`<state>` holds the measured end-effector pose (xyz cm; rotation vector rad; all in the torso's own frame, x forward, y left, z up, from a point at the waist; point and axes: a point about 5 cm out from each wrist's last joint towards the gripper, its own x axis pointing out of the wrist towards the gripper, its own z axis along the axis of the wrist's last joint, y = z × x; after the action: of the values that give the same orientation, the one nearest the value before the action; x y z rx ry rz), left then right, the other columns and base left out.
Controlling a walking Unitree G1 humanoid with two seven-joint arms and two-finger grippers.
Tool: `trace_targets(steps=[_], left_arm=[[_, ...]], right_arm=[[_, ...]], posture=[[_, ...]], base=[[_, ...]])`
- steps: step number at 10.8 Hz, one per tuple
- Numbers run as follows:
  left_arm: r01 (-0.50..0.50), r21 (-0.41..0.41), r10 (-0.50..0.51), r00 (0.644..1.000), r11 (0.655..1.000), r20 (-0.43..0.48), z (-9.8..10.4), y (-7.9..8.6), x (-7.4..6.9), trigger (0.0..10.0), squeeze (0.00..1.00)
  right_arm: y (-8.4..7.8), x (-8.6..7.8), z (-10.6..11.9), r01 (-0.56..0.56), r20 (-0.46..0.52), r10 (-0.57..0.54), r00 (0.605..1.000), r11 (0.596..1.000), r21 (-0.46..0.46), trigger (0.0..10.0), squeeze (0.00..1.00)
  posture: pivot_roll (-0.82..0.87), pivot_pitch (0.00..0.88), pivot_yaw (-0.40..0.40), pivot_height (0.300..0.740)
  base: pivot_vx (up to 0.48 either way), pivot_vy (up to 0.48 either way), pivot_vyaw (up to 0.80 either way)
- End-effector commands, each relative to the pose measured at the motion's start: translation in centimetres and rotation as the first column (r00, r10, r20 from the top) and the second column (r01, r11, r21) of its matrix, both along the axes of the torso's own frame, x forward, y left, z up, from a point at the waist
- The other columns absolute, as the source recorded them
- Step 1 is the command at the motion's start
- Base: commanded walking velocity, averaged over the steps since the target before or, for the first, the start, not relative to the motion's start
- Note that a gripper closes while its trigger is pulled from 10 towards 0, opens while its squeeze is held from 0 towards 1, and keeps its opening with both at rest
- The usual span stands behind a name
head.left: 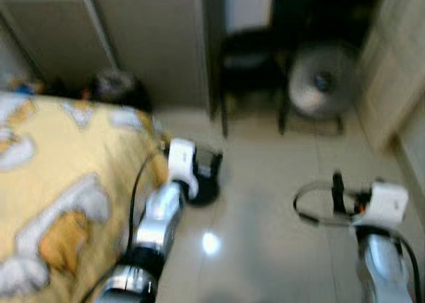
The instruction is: Clean up the room
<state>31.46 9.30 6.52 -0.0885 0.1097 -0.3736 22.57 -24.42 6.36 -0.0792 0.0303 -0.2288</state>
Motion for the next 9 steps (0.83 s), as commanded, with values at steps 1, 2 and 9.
trace_targets(steps=[1, 2, 9], left_arm=[[-0.022, 0.012, 0.022, 1.000, 1.000, 0.000, 0.1, 1.0, 0.3, 10.0, 0.00], [-0.034, 0.000, 0.034, 0.999, 0.999, -0.005, 0.1, 1.1, 0.4, 10.0, 0.00], [0.104, -0.118, -0.108, 0.994, 0.987, -0.023, 0.4, -1.8, -0.7, 10.0, 0.00]], right_arm=[[0.8, 0.4, 0.0, -0.026, 0.009, 0.025, 1.000, 1.000, 0.018, 10.0, 0.00], [0.9, 0.5, 0.0, -0.028, 0.009, 0.028, 1.000, 0.999, 0.017, 10.0, 0.00], [-0.3, 0.3, -0.6, 0.071, -0.007, -0.070, 0.998, 0.995, 0.077, 10.0, 0.00]], posture=[[-0.25, 0.000, 0.075, 0.736], [-0.25, 0.000, 0.074, 0.736], [-0.23, 0.000, 0.057, 0.736]], base=[[0.480, 0.000, 0.00], [0.480, 0.000, 0.00], [0.480, 0.000, -0.41]])
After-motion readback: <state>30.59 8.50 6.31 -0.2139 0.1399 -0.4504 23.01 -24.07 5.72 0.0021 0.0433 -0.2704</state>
